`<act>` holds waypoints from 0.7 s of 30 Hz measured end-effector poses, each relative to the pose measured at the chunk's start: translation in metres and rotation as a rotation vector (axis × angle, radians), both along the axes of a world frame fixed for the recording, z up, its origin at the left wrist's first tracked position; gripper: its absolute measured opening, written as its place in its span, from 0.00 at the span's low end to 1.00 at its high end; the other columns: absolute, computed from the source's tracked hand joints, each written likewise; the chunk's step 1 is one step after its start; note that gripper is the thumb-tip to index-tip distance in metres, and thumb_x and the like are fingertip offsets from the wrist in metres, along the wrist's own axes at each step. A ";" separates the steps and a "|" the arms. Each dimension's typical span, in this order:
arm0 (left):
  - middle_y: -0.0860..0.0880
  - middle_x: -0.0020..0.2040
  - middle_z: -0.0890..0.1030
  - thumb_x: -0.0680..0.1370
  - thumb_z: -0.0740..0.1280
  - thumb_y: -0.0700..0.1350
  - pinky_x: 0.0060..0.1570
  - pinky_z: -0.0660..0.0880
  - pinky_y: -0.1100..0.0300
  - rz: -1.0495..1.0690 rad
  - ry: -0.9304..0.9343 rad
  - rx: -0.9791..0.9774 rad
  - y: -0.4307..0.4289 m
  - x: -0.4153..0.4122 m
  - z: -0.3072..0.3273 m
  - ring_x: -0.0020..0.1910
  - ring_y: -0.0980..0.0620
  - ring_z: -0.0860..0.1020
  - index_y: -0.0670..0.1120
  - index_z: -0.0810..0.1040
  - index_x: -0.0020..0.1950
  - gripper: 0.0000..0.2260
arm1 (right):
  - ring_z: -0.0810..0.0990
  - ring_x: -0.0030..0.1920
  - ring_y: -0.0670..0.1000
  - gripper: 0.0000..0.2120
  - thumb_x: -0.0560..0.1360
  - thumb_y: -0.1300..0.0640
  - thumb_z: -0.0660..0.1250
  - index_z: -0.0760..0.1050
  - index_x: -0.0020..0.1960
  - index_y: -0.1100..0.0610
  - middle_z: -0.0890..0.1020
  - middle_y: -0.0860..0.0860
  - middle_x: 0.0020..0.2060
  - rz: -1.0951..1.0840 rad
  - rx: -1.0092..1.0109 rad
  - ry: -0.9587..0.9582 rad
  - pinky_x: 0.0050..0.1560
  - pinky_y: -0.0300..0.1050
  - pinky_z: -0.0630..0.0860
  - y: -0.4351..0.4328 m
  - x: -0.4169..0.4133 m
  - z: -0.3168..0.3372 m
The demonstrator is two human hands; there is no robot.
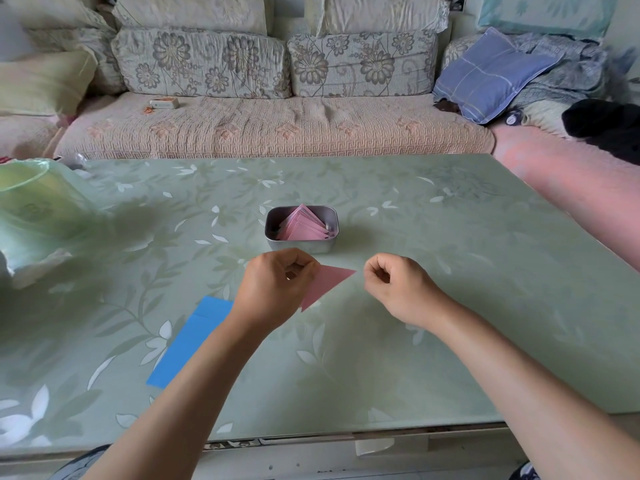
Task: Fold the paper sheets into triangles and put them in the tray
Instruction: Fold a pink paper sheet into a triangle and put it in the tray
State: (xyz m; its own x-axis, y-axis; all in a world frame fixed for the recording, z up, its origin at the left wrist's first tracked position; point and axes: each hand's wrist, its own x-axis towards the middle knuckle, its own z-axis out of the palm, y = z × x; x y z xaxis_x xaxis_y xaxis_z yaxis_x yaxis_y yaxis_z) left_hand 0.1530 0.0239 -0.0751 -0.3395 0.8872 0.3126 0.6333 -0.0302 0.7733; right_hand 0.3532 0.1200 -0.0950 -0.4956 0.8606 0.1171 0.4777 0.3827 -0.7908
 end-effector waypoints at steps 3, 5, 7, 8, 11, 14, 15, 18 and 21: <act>0.59 0.34 0.83 0.76 0.69 0.42 0.34 0.71 0.71 0.004 -0.029 -0.007 0.000 -0.003 0.000 0.32 0.63 0.78 0.50 0.83 0.39 0.07 | 0.73 0.33 0.47 0.08 0.77 0.56 0.64 0.74 0.39 0.53 0.76 0.43 0.31 -0.027 -0.043 0.063 0.35 0.42 0.70 0.001 -0.001 0.001; 0.59 0.34 0.83 0.76 0.69 0.43 0.36 0.74 0.68 -0.037 -0.047 -0.021 -0.002 0.000 -0.002 0.33 0.62 0.80 0.50 0.82 0.39 0.07 | 0.75 0.33 0.47 0.05 0.76 0.51 0.65 0.76 0.42 0.50 0.78 0.41 0.33 0.014 -0.061 0.136 0.36 0.41 0.71 -0.002 -0.003 0.003; 0.59 0.34 0.83 0.77 0.69 0.43 0.37 0.75 0.66 -0.068 -0.055 -0.022 -0.002 0.004 -0.003 0.34 0.61 0.81 0.51 0.82 0.38 0.08 | 0.73 0.30 0.45 0.05 0.74 0.46 0.68 0.79 0.44 0.46 0.78 0.39 0.32 0.064 -0.053 0.146 0.32 0.36 0.69 -0.006 -0.006 0.003; 0.59 0.35 0.83 0.77 0.69 0.43 0.37 0.75 0.66 -0.076 -0.054 -0.021 -0.002 0.005 -0.003 0.34 0.61 0.80 0.51 0.82 0.38 0.08 | 0.71 0.28 0.44 0.04 0.74 0.46 0.69 0.79 0.43 0.45 0.77 0.41 0.28 0.078 -0.039 0.137 0.30 0.35 0.68 -0.007 -0.008 0.003; 0.60 0.35 0.83 0.76 0.69 0.42 0.36 0.73 0.70 -0.092 -0.038 -0.028 -0.001 0.003 -0.002 0.34 0.62 0.80 0.52 0.82 0.39 0.08 | 0.72 0.29 0.45 0.06 0.76 0.51 0.72 0.79 0.40 0.46 0.76 0.43 0.26 0.080 0.002 0.127 0.32 0.41 0.69 -0.008 -0.011 0.003; 0.61 0.35 0.83 0.74 0.69 0.45 0.36 0.73 0.70 -0.147 0.057 -0.009 -0.005 0.004 0.000 0.35 0.60 0.80 0.53 0.82 0.39 0.05 | 0.73 0.29 0.44 0.09 0.75 0.52 0.73 0.79 0.37 0.44 0.78 0.40 0.27 0.105 0.037 0.098 0.33 0.40 0.70 -0.011 -0.012 0.005; 0.60 0.35 0.83 0.73 0.69 0.48 0.35 0.74 0.69 -0.181 0.083 0.010 -0.007 0.005 0.002 0.34 0.60 0.80 0.53 0.83 0.39 0.04 | 0.71 0.28 0.43 0.09 0.75 0.51 0.73 0.79 0.37 0.43 0.78 0.40 0.27 0.118 0.045 0.087 0.32 0.38 0.69 -0.013 -0.013 0.006; 0.58 0.32 0.82 0.72 0.70 0.51 0.35 0.76 0.63 -0.232 0.200 0.069 -0.010 0.008 0.003 0.33 0.59 0.79 0.51 0.83 0.38 0.05 | 0.67 0.27 0.43 0.06 0.74 0.49 0.74 0.80 0.39 0.45 0.76 0.41 0.26 0.150 0.083 0.059 0.29 0.36 0.65 -0.017 -0.014 0.005; 0.56 0.31 0.81 0.73 0.71 0.50 0.36 0.76 0.60 -0.254 0.265 0.090 -0.009 0.006 0.004 0.32 0.57 0.79 0.50 0.84 0.39 0.06 | 0.65 0.26 0.44 0.06 0.74 0.50 0.74 0.80 0.40 0.45 0.74 0.41 0.25 0.162 0.121 0.058 0.29 0.35 0.62 -0.020 -0.012 0.007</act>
State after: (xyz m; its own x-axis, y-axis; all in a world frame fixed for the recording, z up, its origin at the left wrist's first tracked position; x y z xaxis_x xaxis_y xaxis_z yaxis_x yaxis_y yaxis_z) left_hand 0.1585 0.0153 -0.0713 -0.0088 0.8978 0.4404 0.7748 -0.2723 0.5706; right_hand 0.3415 0.1005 -0.0877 -0.6155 0.7483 0.2473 0.3575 0.5447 -0.7586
